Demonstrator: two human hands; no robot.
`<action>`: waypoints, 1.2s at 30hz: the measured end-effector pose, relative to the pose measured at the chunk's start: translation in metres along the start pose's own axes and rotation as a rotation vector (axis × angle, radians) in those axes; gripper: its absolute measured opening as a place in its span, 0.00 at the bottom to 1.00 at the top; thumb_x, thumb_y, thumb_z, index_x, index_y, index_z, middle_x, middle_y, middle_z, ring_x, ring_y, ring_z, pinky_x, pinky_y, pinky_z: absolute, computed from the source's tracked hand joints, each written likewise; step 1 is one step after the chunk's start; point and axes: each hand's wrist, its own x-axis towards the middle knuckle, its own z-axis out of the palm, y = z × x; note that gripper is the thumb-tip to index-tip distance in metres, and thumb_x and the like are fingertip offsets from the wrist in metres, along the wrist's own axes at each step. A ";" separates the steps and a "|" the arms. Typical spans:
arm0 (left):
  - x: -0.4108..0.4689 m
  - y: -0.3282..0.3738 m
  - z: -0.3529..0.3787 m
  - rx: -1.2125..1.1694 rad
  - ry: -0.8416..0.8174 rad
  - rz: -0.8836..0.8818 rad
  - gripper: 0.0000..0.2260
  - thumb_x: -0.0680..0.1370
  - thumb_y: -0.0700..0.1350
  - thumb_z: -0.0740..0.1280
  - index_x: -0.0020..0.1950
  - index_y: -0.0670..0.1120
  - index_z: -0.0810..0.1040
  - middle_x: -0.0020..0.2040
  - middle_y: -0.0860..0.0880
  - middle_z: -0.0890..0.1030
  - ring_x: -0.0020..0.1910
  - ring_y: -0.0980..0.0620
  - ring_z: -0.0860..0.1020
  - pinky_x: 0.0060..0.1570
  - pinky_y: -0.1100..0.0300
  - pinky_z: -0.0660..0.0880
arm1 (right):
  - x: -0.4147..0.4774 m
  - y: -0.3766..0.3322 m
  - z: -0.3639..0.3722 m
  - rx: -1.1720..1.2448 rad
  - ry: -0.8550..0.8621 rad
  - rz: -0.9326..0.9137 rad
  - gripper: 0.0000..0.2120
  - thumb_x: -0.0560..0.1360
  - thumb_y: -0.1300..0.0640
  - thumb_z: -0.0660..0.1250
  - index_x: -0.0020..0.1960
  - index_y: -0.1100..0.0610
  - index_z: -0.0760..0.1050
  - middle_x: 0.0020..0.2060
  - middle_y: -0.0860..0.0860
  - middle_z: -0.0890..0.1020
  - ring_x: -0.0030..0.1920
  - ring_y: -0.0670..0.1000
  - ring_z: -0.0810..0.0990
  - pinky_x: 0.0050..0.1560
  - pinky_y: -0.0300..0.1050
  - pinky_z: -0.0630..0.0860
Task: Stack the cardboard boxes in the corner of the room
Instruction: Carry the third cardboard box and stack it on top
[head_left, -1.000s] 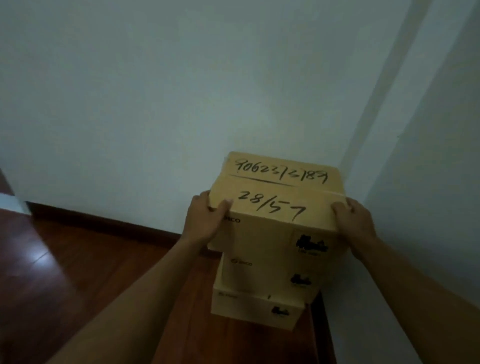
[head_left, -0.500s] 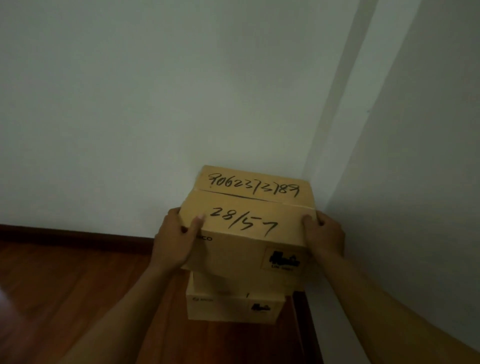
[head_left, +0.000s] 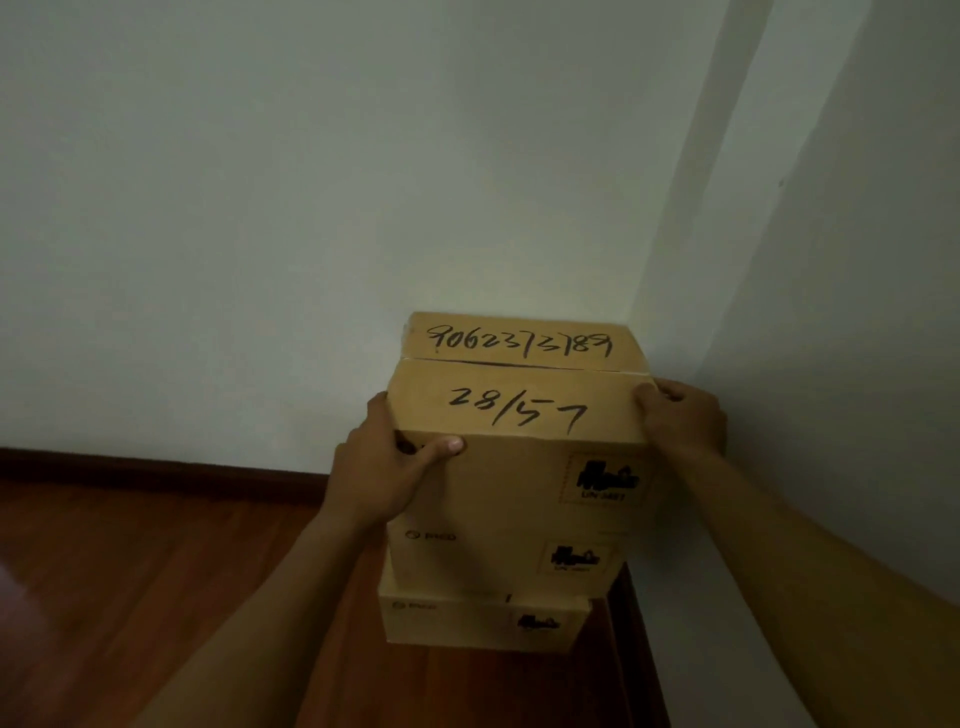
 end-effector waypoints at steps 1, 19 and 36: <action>0.000 -0.002 0.000 0.017 0.011 0.007 0.41 0.65 0.70 0.69 0.70 0.49 0.64 0.60 0.50 0.79 0.45 0.55 0.76 0.38 0.62 0.71 | 0.001 0.000 0.002 -0.008 0.003 0.000 0.19 0.72 0.47 0.66 0.60 0.53 0.79 0.57 0.56 0.82 0.55 0.60 0.79 0.53 0.49 0.74; -0.063 -0.068 -0.123 0.264 0.046 -0.259 0.26 0.80 0.58 0.60 0.70 0.42 0.65 0.64 0.38 0.78 0.63 0.38 0.77 0.55 0.50 0.72 | -0.205 -0.121 0.095 0.010 -0.279 -1.170 0.11 0.80 0.52 0.56 0.49 0.54 0.76 0.35 0.46 0.78 0.33 0.47 0.74 0.32 0.37 0.68; -0.358 -0.427 -0.433 0.612 0.431 -1.036 0.20 0.77 0.56 0.65 0.63 0.46 0.72 0.64 0.41 0.77 0.63 0.39 0.74 0.61 0.45 0.70 | -0.629 -0.173 0.384 0.010 -1.252 -1.035 0.13 0.75 0.41 0.60 0.56 0.47 0.70 0.49 0.45 0.76 0.48 0.48 0.79 0.36 0.36 0.69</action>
